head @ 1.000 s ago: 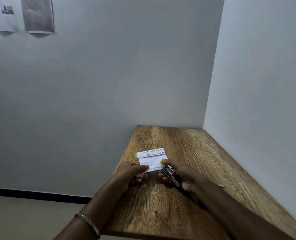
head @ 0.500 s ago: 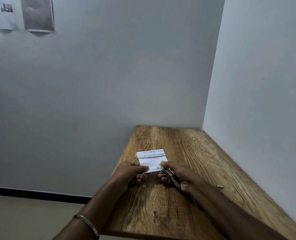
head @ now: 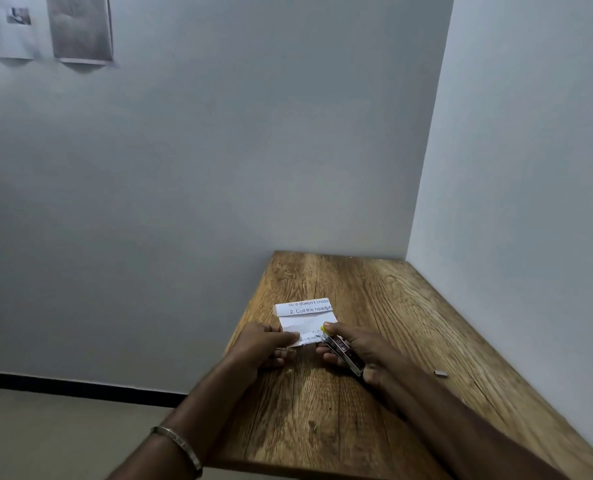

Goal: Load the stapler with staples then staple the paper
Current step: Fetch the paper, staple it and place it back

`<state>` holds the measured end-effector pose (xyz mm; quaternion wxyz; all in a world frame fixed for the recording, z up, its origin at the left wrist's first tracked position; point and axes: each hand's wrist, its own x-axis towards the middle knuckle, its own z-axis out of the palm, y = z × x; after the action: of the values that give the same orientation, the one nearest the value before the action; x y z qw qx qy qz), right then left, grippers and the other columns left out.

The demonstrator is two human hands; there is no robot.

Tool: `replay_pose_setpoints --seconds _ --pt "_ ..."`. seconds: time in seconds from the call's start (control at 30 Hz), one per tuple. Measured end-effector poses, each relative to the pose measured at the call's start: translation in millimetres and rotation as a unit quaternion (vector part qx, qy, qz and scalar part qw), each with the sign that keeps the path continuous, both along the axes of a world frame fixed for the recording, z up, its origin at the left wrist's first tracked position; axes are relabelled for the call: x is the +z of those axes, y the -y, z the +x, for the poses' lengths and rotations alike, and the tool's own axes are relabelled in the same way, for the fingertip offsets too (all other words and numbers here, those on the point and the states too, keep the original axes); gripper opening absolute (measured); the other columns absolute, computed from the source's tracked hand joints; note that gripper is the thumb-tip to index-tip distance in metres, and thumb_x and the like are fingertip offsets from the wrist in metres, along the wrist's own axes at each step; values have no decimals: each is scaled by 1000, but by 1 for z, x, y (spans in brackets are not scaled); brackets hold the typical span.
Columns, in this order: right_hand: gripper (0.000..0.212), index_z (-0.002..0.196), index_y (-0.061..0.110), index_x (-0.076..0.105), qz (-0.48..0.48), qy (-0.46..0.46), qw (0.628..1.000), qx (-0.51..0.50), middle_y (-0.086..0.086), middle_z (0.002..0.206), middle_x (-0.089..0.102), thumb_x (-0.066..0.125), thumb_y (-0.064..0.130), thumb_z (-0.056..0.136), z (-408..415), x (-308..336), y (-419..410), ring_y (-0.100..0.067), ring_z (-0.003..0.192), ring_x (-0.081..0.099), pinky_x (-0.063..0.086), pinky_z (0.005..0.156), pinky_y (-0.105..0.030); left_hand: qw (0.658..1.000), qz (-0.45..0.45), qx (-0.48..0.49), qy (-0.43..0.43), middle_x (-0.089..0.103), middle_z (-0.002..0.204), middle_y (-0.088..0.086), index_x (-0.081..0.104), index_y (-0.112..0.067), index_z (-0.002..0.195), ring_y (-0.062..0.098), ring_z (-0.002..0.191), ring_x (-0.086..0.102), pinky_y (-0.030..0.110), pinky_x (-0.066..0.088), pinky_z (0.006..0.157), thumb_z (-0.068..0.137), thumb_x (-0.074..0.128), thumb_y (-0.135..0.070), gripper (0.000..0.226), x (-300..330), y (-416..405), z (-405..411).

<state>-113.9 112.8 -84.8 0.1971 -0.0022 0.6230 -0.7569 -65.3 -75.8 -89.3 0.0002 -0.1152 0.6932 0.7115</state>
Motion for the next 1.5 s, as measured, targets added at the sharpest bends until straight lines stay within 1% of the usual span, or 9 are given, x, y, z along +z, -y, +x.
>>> replay_pose_setpoints --seconds 0.27,0.5,0.63,0.7,0.9,1.07,1.13,1.23,1.5 --pt "22 90 -14 66 1 -9 1000 -14 -25 66 71 74 6 86 1 -2 2 -24 48 70 57 41 -27 1000 -4 5 -1 69 62 9 71 3 92 13 49 60 20 51 46 82 79 -9 17 0 0 0" --pt "39 106 -11 69 -5 16 999 31 -27 89 75 81 16 80 -3 -2 -4 -26 66 74 61 50 -29 1000 5 7 -3 68 59 9 71 2 89 12 46 58 20 50 45 83 78 -7 13 -1 1 2" --pt "41 99 -4 77 -26 25 996 87 -26 99 74 82 29 75 -6 -4 -12 -28 77 70 61 57 -31 1000 9 8 -2 67 63 12 70 4 91 13 46 58 20 50 44 82 78 -6 15 1 1 3" --pt "41 97 -3 78 -33 25 995 93 -26 101 73 83 29 73 -7 -5 -14 -28 76 71 62 58 -31 1000 9 7 -2 67 68 14 70 6 95 15 50 57 21 50 45 82 78 -7 20 2 1 4" --pt "43 101 -9 73 -53 36 994 83 -27 96 73 83 21 72 -4 -3 -11 -29 70 74 61 53 -31 1000 8 8 -4 69 66 13 70 5 96 14 50 60 21 51 46 83 77 -8 19 1 2 4" --pt "48 112 -9 68 -23 35 995 87 -27 95 74 82 21 77 -4 -1 -16 -29 73 74 63 58 -32 1000 6 6 -1 72 64 10 71 3 94 13 49 63 20 51 47 83 77 -9 18 3 1 5" --pt "52 112 -9 68 -4 28 995 96 -25 93 74 83 22 73 -3 1 -19 -28 73 75 63 59 -32 1000 12 4 1 73 64 10 70 3 94 12 48 65 19 52 45 83 77 -9 18 4 1 6" --pt "57 112 -12 66 -1 22 995 98 -26 91 73 84 22 69 -4 3 -25 -28 71 75 62 54 -31 1000 19 3 1 73 62 11 69 3 93 11 46 65 19 51 44 84 76 -8 16 5 0 6" --pt "53 109 -16 66 -15 24 995 97 -26 96 72 80 23 77 -6 14 -46 -26 71 73 61 55 -30 999 42 5 -1 72 63 14 69 4 92 13 45 64 19 52 42 84 76 -6 14 6 1 8"
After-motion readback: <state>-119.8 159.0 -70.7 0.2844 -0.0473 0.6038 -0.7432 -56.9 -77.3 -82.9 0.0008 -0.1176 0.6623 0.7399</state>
